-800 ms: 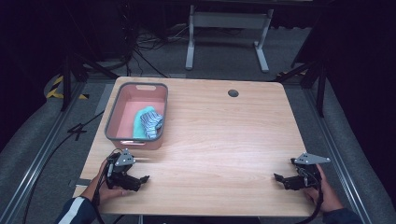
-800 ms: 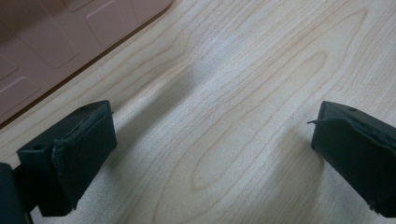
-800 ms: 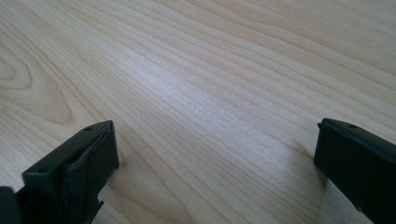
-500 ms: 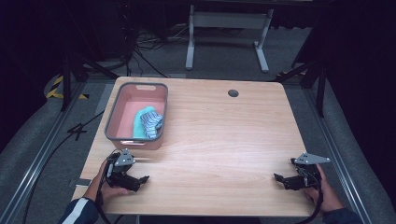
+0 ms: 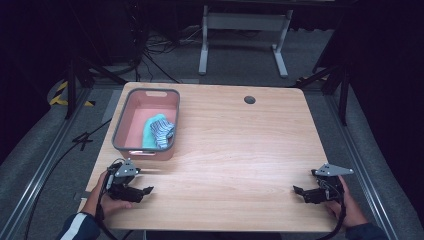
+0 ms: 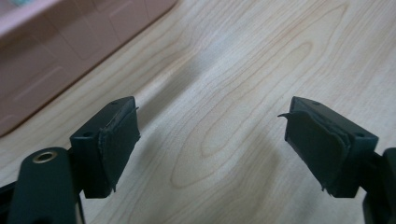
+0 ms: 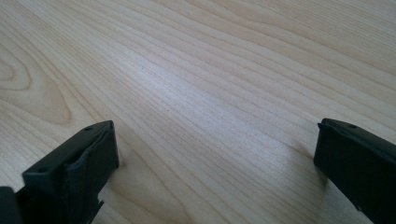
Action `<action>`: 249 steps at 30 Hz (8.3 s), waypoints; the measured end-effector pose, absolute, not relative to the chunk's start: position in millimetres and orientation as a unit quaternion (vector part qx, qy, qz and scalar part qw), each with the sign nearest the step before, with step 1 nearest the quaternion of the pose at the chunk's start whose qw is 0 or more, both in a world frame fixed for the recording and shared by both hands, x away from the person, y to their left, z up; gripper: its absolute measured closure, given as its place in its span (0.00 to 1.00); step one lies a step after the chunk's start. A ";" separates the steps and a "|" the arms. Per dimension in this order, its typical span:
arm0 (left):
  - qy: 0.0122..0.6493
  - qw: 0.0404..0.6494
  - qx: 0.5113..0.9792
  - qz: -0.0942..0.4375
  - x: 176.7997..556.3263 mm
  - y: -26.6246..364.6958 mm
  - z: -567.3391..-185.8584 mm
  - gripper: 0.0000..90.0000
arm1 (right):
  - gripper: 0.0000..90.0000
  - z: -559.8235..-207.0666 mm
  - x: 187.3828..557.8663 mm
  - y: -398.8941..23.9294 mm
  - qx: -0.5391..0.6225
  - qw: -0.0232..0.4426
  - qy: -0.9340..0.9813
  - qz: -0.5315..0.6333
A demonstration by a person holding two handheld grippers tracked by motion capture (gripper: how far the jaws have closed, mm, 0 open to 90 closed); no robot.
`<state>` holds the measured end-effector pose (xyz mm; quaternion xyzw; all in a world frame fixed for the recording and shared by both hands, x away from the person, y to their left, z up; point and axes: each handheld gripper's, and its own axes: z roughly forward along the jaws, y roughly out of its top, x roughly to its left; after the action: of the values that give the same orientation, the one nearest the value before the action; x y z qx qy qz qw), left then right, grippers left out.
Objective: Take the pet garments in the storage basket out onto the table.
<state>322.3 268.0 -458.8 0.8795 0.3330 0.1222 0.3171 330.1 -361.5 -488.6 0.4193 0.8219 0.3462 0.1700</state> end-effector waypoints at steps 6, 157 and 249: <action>0.332 0.324 0.874 0.147 318.3 275.0 -432.9 0.20 | 0.00 -488.5 330.0 -361.5 0.419 0.170 0.822 0.346; 0.239 0.247 0.928 0.142 437.8 100.7 -307.9 0.86 | 0.00 -488.6 330.0 -361.7 0.419 0.170 0.822 0.346; 0.135 0.196 0.964 0.119 366.3 81.8 -383.4 0.26 | 0.00 -488.6 330.0 -361.7 0.419 0.170 0.822 0.346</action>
<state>366.3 81.8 -383.4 0.9639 0.1351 0.1188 0.1962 330.0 -361.7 -488.6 0.4186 0.8222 0.3463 0.1698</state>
